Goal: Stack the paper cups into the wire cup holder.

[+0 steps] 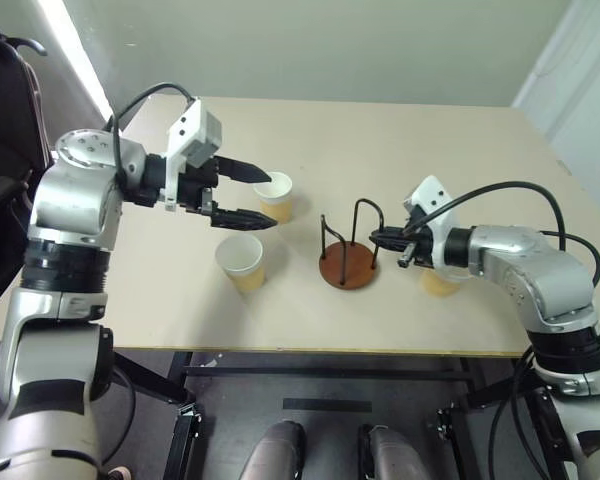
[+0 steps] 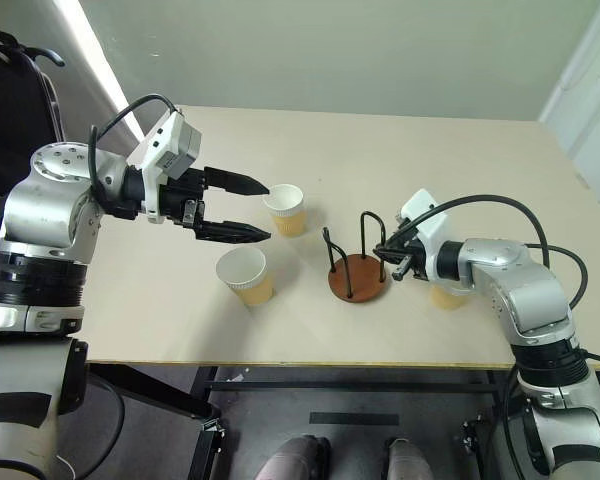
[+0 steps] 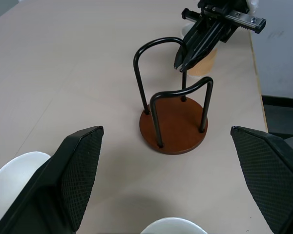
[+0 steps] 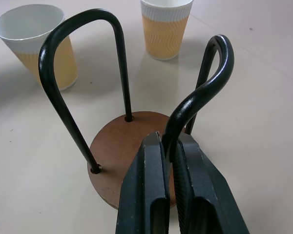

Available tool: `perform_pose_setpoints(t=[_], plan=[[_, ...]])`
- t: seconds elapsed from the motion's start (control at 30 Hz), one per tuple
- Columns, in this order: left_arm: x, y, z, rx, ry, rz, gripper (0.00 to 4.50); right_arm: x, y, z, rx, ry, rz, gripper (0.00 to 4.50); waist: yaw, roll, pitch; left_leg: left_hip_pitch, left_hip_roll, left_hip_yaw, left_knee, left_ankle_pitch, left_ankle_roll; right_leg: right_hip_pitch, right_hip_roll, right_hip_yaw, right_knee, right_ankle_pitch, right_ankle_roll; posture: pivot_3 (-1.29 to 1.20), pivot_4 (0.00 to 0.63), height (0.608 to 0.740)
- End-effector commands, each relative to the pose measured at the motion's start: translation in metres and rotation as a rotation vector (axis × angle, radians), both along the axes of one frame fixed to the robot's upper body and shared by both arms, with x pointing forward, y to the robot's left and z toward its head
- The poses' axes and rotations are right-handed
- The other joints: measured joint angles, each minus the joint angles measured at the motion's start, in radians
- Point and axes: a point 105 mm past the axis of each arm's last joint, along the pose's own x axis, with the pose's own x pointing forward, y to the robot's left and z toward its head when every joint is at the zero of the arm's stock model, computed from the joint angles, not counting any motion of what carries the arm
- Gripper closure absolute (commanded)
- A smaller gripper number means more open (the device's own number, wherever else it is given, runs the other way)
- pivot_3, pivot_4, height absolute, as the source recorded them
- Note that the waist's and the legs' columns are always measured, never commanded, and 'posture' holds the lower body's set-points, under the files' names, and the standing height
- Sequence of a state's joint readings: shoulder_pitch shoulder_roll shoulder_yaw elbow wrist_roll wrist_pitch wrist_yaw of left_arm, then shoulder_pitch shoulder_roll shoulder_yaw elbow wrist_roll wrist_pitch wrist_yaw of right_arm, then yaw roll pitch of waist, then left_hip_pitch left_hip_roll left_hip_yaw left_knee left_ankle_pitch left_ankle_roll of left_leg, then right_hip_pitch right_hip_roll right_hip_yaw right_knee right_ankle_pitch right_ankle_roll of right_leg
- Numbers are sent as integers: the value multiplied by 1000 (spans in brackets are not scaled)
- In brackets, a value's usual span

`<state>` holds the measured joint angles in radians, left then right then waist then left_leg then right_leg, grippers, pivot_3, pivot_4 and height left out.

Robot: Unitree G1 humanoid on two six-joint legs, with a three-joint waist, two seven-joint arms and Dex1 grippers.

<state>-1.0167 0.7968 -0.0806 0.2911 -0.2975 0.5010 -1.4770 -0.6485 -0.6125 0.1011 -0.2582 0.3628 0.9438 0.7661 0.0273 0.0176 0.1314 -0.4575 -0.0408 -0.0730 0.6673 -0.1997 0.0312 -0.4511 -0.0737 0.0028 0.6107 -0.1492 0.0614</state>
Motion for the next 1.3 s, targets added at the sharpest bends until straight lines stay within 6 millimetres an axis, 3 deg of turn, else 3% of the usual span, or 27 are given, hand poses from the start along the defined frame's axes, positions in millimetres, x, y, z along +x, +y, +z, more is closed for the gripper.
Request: perform_pose_setpoints(t=[0.03,0.1,0.2,0.4,0.6,0.83,1.0,1.3], plan=[[-3,-2,12,7,-57,-16,0,-6,5,6,-10,-43,26,4463,0,0,0,0,0,0,0,0,0,0,0,0,0,0,0,0,150,740],[-3,-2,11,8,-58,-17,0,-5,3,2,-22,-41,11,4463,0,0,0,0,0,0,0,0,0,0,0,0,0,0,0,0,150,740],[-2,-2,12,8,-63,-15,0,-2,0,-1,-34,-44,-6,3764,0,0,0,0,0,0,0,0,0,0,0,0,0,0,0,0,150,740],[0,-1,9,14,-70,-6,0,4,-3,-2,-43,-50,-40,1758,0,0,0,0,0,0,0,0,0,0,0,0,0,0,0,0,150,740],[1,-1,7,9,-72,-1,0,7,-9,11,-29,-93,-75,1758,0,0,0,0,0,0,0,0,0,0,0,0,0,0,0,0,150,740],[2,-2,2,26,-75,-5,0,6,-21,43,-1,-173,-121,1758,0,0,0,0,0,0,0,0,0,0,0,0,0,0,0,0,150,740],[3,-5,3,21,-76,-16,0,-14,-33,61,-44,-181,-55,1758,2,0,0,0,0,0,0,0,0,0,0,0,0,-1,0,0,150,740],[3,-11,4,9,-72,-38,0,-48,-54,45,-261,-78,103,1758,0,0,0,-1,0,0,0,0,0,0,0,0,0,-2,0,0,150,740]])
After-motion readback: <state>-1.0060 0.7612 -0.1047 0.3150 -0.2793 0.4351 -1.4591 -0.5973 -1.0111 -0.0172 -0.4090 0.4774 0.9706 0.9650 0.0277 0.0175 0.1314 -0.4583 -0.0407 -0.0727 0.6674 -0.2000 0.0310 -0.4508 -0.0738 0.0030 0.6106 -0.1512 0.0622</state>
